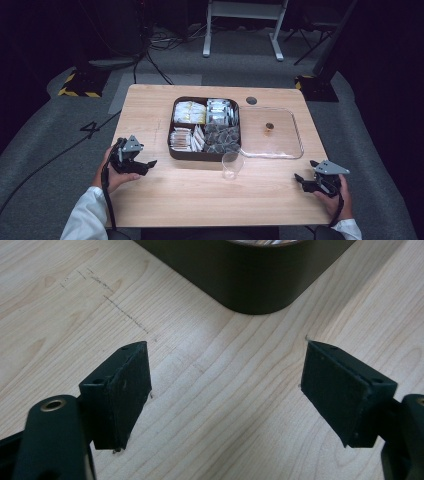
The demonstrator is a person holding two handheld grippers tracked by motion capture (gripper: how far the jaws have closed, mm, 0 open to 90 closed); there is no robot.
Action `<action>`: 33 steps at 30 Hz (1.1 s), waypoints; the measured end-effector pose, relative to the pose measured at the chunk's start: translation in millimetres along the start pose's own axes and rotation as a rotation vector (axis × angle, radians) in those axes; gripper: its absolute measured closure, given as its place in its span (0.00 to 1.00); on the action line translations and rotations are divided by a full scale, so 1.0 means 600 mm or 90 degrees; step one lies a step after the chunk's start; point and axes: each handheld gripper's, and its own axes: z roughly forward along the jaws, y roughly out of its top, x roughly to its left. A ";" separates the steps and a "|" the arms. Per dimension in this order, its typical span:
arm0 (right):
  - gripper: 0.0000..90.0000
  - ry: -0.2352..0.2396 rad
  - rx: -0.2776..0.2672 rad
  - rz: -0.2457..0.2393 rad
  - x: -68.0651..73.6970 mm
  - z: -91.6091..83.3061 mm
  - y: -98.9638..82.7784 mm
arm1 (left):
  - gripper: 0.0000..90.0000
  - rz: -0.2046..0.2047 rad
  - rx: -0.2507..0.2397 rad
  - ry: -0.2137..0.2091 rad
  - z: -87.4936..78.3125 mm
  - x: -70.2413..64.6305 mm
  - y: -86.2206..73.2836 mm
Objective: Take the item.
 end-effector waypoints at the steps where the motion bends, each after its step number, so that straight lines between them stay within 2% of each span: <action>1: 0.20 0.000 0.000 0.000 0.000 0.000 0.000 | 0.23 0.000 0.000 0.000 0.000 0.000 0.000; 6: 0.20 0.000 0.000 0.000 0.000 0.000 0.000 | 0.25 0.010 -0.020 0.008 -0.010 0.003 0.013; 8: 0.20 0.000 0.000 0.001 0.000 0.000 0.000 | 0.25 0.003 -0.025 -0.013 -0.011 0.005 0.021; 9: 0.20 0.000 0.000 0.001 0.000 0.000 0.000 | 0.25 0.003 -0.025 -0.013 -0.011 0.005 0.021; 10: 0.20 0.000 0.000 0.001 0.000 0.000 0.000 | 0.25 0.014 -0.026 -0.005 -0.012 0.005 0.025; 13: 0.20 0.000 0.000 0.001 0.000 0.000 0.000 | 0.26 0.017 -0.040 -0.001 -0.013 0.007 0.038; 17: 0.20 0.000 0.000 0.001 0.001 0.000 0.000 | 0.26 0.020 -0.042 -0.006 -0.012 0.008 0.049; 24: 0.20 -0.001 0.000 0.000 0.001 0.000 0.000 | 0.26 0.039 -0.050 -0.012 -0.007 0.014 0.089; 26: 0.20 -0.001 -0.001 0.000 0.001 0.000 0.000 | 0.26 0.039 -0.054 -0.013 -0.007 0.015 0.095; 27: 0.20 -0.001 -0.001 0.000 0.001 0.000 0.000 | 0.26 0.039 -0.065 -0.015 -0.005 0.017 0.107; 33: 0.20 0.000 0.000 0.000 0.001 0.000 0.000 | 0.28 0.050 -0.072 -0.021 0.009 0.022 0.138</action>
